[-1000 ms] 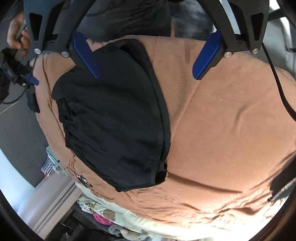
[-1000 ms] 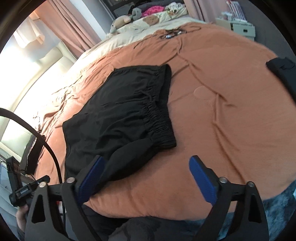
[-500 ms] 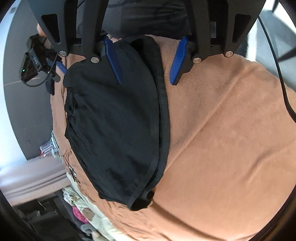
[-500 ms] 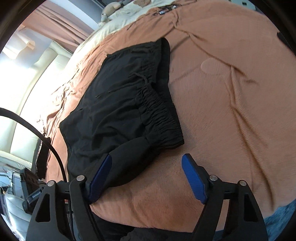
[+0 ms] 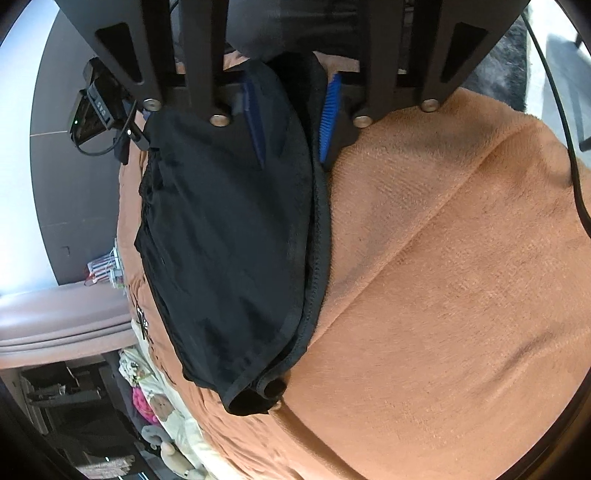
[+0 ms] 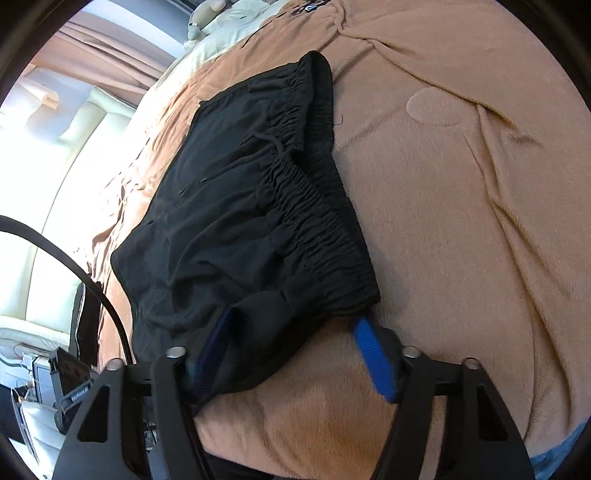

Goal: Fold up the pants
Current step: 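Close the left gripper on the leg hem while the right gripper pinches the waistband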

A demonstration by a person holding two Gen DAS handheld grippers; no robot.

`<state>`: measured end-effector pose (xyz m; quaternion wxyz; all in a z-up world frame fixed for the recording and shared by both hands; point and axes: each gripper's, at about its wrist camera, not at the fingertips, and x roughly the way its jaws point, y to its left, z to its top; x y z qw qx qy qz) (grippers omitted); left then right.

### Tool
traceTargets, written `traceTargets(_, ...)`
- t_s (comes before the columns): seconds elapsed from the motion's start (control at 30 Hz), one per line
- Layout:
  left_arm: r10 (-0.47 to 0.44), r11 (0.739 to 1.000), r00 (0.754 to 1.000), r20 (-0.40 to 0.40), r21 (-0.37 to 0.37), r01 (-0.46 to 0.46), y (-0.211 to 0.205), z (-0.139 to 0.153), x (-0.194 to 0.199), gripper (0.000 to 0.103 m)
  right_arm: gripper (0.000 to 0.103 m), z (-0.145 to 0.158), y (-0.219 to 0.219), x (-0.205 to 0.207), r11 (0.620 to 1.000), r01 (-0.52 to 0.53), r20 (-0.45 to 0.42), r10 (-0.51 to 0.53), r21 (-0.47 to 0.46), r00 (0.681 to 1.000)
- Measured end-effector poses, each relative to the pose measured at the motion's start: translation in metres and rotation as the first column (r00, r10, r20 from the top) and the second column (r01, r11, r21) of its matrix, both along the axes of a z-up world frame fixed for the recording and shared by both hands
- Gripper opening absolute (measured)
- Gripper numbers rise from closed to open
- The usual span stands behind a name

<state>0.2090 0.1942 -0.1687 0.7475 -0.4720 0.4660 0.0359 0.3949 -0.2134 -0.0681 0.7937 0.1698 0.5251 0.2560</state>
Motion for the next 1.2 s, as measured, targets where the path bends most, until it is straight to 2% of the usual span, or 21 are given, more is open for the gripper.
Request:
traceTargets(0.07,-0.024,1.0,1.0,0.007,-0.019,0.024,-0.005,-0.002,-0.001,0.018,0.034,-0.002,0.004,-0.002,1.0,-0.001,-0.012,0.001,0.024,1.0)
traceTargets(0.1,-0.042,0.999,0.999,0.009,-0.024,0.042,-0.01,-0.003,-0.001,0.013,0.029,-0.003,0.005,-0.003,1.0,0.004,-0.015,-0.004,0.03,1.0)
traceTargets(0.2,-0.071,0.996,0.997,0.023,-0.049,0.073,-0.018,-0.004,-0.003,0.011,0.02,-0.003,0.005,-0.007,0.999,0.017,-0.009,-0.017,0.052,1.0)
traceTargets(0.27,-0.076,0.996,0.997,0.027,-0.046,0.077,-0.018,-0.001,-0.003,0.006,0.015,-0.001,0.002,-0.01,0.997,0.024,-0.005,-0.024,0.078,1.0)
traceTargets(0.37,-0.075,0.997,0.995,0.065,-0.028,0.077,-0.017,0.013,-0.003,0.004,0.009,0.004,0.0,-0.014,0.995,0.026,0.011,-0.027,0.097,1.0)
traceTargets(0.73,-0.095,0.995,0.974,0.207,0.048,0.087,-0.006,0.078,0.022,0.003,0.004,0.031,0.002,-0.017,0.985,0.036,0.099,-0.053,0.171,0.994)
traceTargets(0.93,-0.11,0.992,0.956,0.272,0.095,0.087,0.0,0.115,0.052,0.003,0.004,0.039,0.013,-0.004,0.974,0.07,0.128,-0.099,0.214,0.987)
traceTargets(1.2,-0.147,0.983,0.936,0.32,0.15,0.103,0.007,0.146,0.101,0.003,0.004,0.041,0.033,0.014,0.956,0.095,0.166,-0.146,0.278,0.975)
